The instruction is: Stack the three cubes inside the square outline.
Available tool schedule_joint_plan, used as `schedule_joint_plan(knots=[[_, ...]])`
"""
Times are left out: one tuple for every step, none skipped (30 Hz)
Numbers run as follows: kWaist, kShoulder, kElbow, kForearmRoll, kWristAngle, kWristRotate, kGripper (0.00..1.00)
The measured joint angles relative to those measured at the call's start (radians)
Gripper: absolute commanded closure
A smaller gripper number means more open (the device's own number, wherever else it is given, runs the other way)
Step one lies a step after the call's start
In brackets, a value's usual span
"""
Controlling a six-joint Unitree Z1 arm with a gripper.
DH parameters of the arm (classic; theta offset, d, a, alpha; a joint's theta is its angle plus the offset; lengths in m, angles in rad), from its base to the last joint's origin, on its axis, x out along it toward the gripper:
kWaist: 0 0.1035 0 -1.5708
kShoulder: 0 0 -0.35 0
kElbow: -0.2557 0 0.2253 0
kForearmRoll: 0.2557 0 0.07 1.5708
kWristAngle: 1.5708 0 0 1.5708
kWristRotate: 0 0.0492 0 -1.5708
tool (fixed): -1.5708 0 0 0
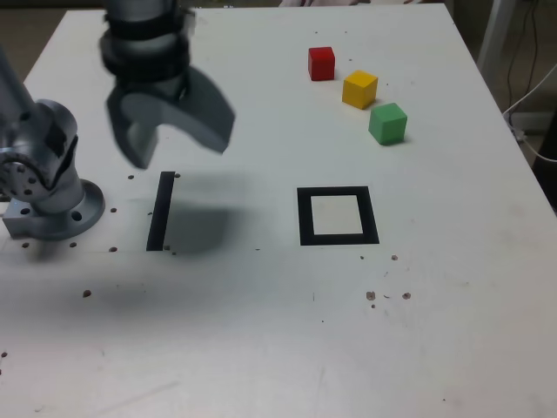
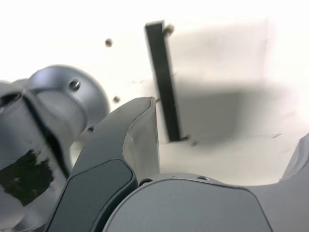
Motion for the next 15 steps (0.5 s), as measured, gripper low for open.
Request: schedule_joint_plan(knots=[[0.014, 0.010, -0.015, 0.004, 0.007, 0.008, 0.01], [0.031, 0.021, -0.033, 0.010, 0.014, 0.017, 0.01], [0.051, 0.032, -0.055, 0.016, 0.022, 0.028, 0.01], [0.068, 0.043, -0.079, 0.022, 0.028, 0.039, 0.01], [0.087, 0.054, -0.103, 0.029, 0.034, 0.050, 0.01], [0.105, 0.067, -0.125, 0.035, 0.040, 0.061, 0.01], [0.113, 0.073, -0.135, 0.038, 0.042, 0.066, 0.01], [0.128, 0.080, -0.151, 0.048, 0.046, 0.079, 0.01], [0.151, 0.092, -0.181, 0.061, 0.054, 0.096, 0.01], [0.176, 0.109, -0.211, 0.074, 0.062, 0.113, 0.01], [0.199, 0.129, -0.239, 0.082, 0.068, 0.126, 0.01], [0.222, 0.152, -0.272, 0.090, 0.073, 0.142, 0.01], [0.244, 0.170, -0.300, 0.096, 0.076, 0.155, 0.01], [0.268, 0.185, -0.328, 0.102, 0.080, 0.169, 0.01], [0.296, 0.202, -0.358, 0.107, 0.083, 0.186, 0.01]])
